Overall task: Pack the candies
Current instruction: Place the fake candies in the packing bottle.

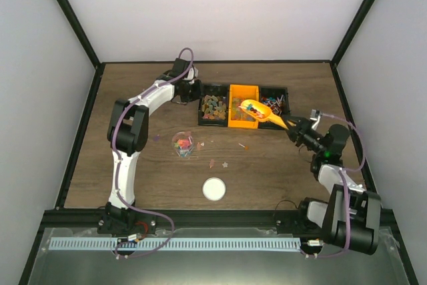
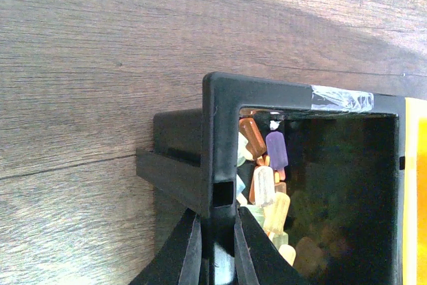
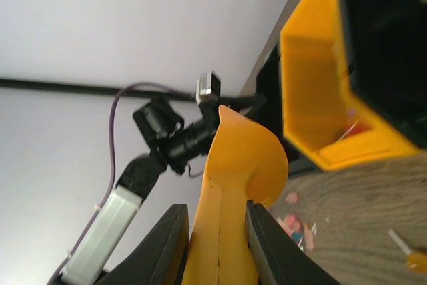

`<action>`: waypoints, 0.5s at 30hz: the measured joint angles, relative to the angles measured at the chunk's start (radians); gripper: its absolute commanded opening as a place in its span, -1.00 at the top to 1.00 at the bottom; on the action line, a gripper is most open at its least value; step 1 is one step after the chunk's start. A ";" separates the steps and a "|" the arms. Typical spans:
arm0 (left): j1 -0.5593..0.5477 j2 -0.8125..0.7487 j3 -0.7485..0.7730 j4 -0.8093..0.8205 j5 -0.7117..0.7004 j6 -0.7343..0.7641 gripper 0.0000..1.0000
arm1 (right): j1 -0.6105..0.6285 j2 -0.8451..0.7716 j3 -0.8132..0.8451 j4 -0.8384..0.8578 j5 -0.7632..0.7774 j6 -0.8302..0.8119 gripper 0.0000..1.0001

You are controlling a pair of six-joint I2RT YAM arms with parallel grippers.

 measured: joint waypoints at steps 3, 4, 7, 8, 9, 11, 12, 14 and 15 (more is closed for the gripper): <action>0.000 -0.002 -0.005 0.006 0.000 -0.001 0.81 | 0.076 -0.010 0.000 -0.005 -0.001 0.009 0.99; 0.000 -0.002 -0.006 0.007 0.000 -0.001 0.81 | 0.114 -0.015 0.000 -0.011 0.003 0.012 0.99; 0.000 -0.008 -0.019 0.021 0.000 -0.002 0.81 | 0.230 -0.023 0.001 -0.024 0.016 0.016 0.99; 0.000 -0.012 -0.027 0.028 -0.001 -0.003 0.81 | 0.272 -0.023 0.002 -0.031 0.021 0.017 0.99; 0.000 -0.017 -0.035 0.033 -0.001 -0.005 0.81 | 0.307 -0.023 0.003 -0.037 0.027 0.018 0.99; 0.000 -0.026 -0.053 0.043 -0.002 -0.009 0.81 | 0.367 -0.016 0.008 -0.048 0.036 0.019 0.99; 0.000 -0.030 -0.062 0.049 -0.003 -0.012 0.81 | 0.399 -0.007 0.015 -0.055 0.042 0.019 0.99; 0.000 -0.039 -0.077 0.058 -0.006 -0.016 0.81 | 0.461 0.031 0.047 -0.084 0.045 0.012 0.99; 0.000 -0.043 -0.084 0.064 -0.008 -0.017 0.81 | 0.484 0.052 0.069 -0.103 0.044 0.004 0.99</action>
